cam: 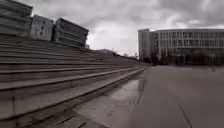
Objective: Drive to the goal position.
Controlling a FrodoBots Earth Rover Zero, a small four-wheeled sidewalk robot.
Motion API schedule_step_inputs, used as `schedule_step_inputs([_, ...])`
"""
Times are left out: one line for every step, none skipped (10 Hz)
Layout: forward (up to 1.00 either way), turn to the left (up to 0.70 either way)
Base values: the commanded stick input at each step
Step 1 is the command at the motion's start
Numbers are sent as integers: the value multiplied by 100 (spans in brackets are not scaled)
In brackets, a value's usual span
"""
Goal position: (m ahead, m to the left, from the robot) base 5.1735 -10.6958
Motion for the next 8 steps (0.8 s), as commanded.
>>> schedule_step_inputs([70, -35])
schedule_step_inputs([70, -35])
schedule_step_inputs([70, -35])
schedule_step_inputs([70, -35])
schedule_step_inputs([70, -35])
schedule_step_inputs([70, -35])
schedule_step_inputs([70, -35])
schedule_step_inputs([70, -35])
